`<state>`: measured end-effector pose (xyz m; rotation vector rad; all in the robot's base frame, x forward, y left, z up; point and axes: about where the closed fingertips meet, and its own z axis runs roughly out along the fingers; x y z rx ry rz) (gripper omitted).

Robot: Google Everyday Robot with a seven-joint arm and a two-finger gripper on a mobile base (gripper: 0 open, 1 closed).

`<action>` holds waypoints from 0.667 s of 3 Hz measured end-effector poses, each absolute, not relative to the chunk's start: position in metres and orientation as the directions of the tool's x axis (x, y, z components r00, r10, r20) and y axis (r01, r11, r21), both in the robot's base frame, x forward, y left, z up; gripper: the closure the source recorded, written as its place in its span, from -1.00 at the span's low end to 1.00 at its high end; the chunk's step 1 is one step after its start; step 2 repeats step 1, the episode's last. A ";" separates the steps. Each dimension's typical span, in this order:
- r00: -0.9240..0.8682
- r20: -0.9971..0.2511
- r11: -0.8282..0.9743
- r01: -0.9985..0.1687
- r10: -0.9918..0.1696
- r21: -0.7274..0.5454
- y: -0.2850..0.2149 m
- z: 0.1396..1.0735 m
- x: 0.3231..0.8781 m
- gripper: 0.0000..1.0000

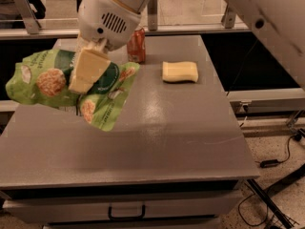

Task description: Pick green rice chip bag

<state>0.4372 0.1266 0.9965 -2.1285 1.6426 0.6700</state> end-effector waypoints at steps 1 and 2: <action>0.210 -0.577 -0.255 -0.967 -0.790 -0.003 0.127 0.999 0.437 1.00; 0.210 -0.577 -0.255 -0.967 -0.790 -0.003 0.127 0.999 0.437 1.00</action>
Offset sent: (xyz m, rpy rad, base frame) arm 0.0000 0.0000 0.0000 0.0000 0.0000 0.0000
